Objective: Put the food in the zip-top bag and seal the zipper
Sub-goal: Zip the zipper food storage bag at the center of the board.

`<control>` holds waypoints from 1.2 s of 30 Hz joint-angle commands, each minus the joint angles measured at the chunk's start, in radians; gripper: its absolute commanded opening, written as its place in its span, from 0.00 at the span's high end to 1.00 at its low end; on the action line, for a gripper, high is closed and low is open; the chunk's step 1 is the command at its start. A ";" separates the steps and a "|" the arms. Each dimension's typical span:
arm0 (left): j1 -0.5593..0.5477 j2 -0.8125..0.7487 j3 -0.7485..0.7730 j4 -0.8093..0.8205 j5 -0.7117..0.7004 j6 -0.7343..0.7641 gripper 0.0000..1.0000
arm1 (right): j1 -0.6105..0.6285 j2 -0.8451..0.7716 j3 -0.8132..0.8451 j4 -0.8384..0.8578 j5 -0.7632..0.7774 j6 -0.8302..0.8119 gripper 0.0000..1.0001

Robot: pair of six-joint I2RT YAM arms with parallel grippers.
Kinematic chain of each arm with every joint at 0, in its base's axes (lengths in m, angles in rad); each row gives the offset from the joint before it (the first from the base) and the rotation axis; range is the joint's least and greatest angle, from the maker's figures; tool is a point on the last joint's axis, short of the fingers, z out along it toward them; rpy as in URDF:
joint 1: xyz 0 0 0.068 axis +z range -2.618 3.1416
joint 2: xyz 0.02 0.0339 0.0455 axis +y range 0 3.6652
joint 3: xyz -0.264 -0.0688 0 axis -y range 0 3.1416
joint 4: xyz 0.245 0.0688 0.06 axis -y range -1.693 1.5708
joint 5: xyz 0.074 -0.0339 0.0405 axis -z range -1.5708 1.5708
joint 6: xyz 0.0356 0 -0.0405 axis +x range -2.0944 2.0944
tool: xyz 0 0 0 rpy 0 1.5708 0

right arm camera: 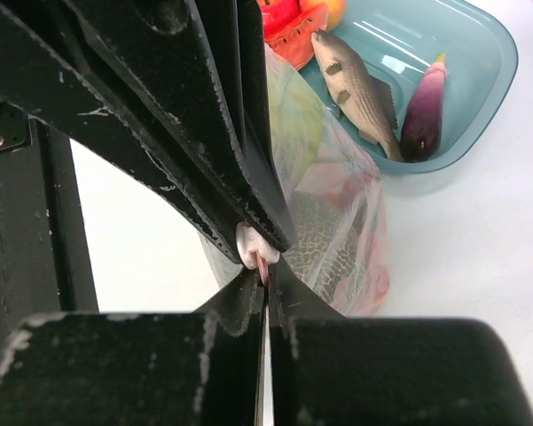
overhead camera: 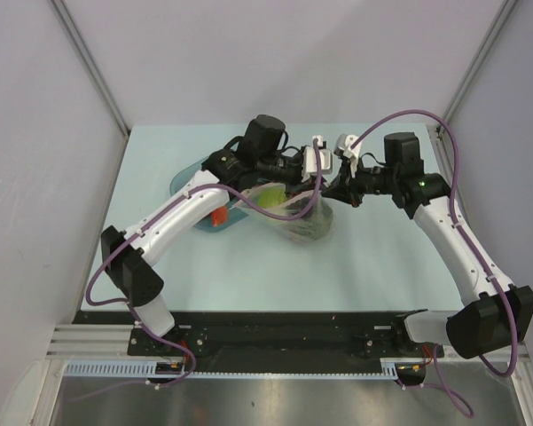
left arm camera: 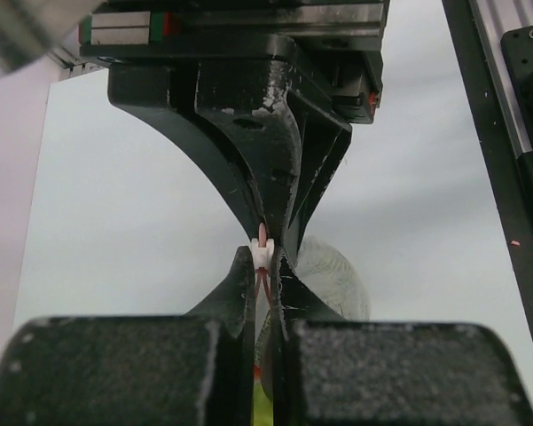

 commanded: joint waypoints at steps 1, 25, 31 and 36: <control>0.044 0.004 0.030 -0.068 0.025 0.017 1.00 | -0.035 -0.048 0.010 0.046 -0.019 0.029 1.00; 0.253 -0.150 -0.140 -0.303 -0.118 0.180 1.00 | -0.343 -0.091 0.010 0.126 -0.013 0.253 1.00; 0.291 -0.147 -0.139 -0.292 -0.130 0.182 1.00 | -0.423 -0.095 0.010 0.159 -0.013 0.265 1.00; 0.268 -0.088 -0.057 -0.171 -0.089 0.052 1.00 | -0.431 -0.086 0.012 0.226 0.010 0.267 1.00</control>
